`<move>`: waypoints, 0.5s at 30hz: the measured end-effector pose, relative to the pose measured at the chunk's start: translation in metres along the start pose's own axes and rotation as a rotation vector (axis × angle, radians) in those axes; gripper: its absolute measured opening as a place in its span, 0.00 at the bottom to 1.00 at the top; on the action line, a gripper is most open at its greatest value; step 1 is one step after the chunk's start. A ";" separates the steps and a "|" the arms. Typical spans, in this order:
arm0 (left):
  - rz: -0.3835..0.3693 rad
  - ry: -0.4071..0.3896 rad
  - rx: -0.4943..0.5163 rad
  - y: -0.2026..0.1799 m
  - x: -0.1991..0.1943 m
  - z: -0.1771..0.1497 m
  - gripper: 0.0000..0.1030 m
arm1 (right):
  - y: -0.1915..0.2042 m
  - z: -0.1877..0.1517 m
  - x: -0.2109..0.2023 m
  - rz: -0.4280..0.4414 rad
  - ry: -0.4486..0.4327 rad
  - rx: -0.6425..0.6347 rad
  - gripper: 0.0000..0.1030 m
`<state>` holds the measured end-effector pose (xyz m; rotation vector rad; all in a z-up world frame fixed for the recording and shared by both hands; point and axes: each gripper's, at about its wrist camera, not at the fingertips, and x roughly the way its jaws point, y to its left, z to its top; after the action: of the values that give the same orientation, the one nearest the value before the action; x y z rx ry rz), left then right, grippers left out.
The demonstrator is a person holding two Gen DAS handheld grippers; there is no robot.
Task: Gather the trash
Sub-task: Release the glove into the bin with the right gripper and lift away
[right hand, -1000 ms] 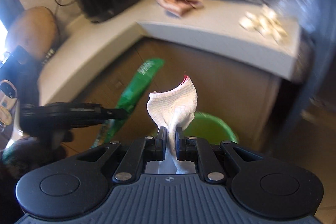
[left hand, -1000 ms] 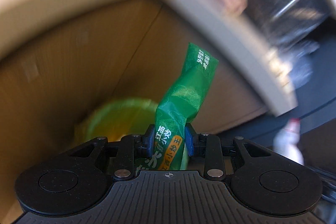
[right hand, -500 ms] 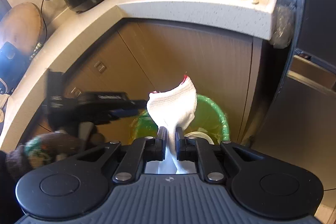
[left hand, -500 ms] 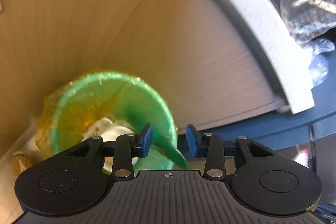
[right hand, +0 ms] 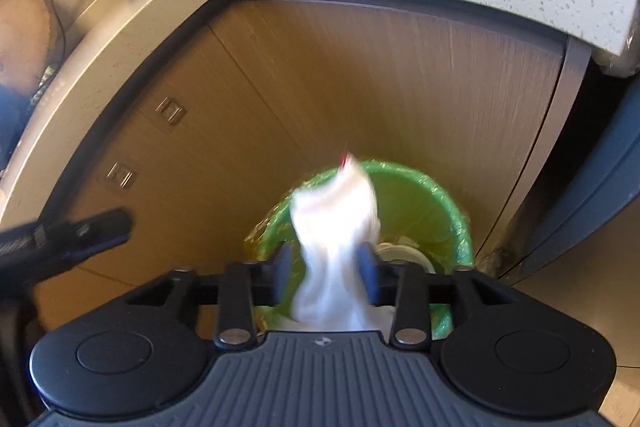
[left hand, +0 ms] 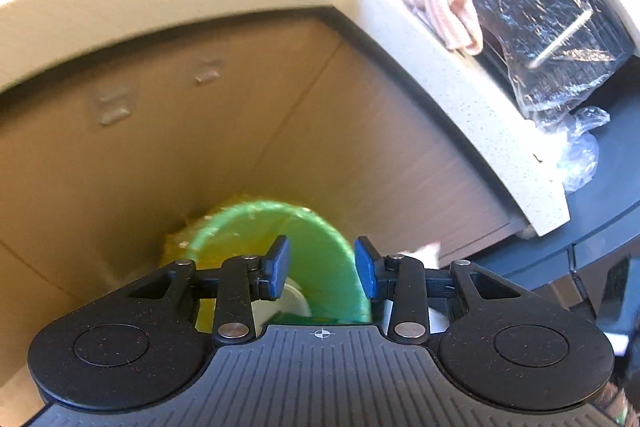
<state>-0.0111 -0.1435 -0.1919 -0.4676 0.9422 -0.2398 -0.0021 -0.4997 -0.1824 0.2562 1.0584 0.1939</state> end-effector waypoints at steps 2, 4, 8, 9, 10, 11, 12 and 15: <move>0.016 -0.034 0.004 0.006 -0.016 0.001 0.39 | 0.006 0.003 -0.002 -0.011 -0.015 -0.021 0.43; 0.037 -0.089 -0.001 0.010 -0.035 0.005 0.39 | 0.014 0.009 -0.007 -0.030 -0.042 -0.042 0.44; 0.101 -0.252 0.056 0.009 -0.086 0.027 0.38 | 0.053 0.032 -0.031 0.018 -0.142 -0.107 0.48; 0.133 -0.296 0.088 0.008 -0.099 0.033 0.38 | 0.070 0.039 -0.039 0.040 -0.183 -0.141 0.51; 0.173 -0.337 0.120 0.007 -0.112 0.040 0.39 | 0.089 0.045 -0.048 0.057 -0.235 -0.178 0.58; 0.207 -0.367 0.146 0.007 -0.123 0.047 0.39 | 0.108 0.050 -0.057 0.078 -0.293 -0.215 0.66; 0.241 -0.395 0.171 0.007 -0.133 0.055 0.38 | 0.128 0.054 -0.065 0.108 -0.352 -0.248 0.71; 0.321 -0.458 0.239 0.008 -0.155 0.073 0.38 | 0.188 0.062 -0.081 0.214 -0.482 -0.355 0.87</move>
<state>-0.0398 -0.0553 -0.0483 -0.1341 0.5186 0.0491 0.0077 -0.3501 -0.0299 0.0852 0.5039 0.4818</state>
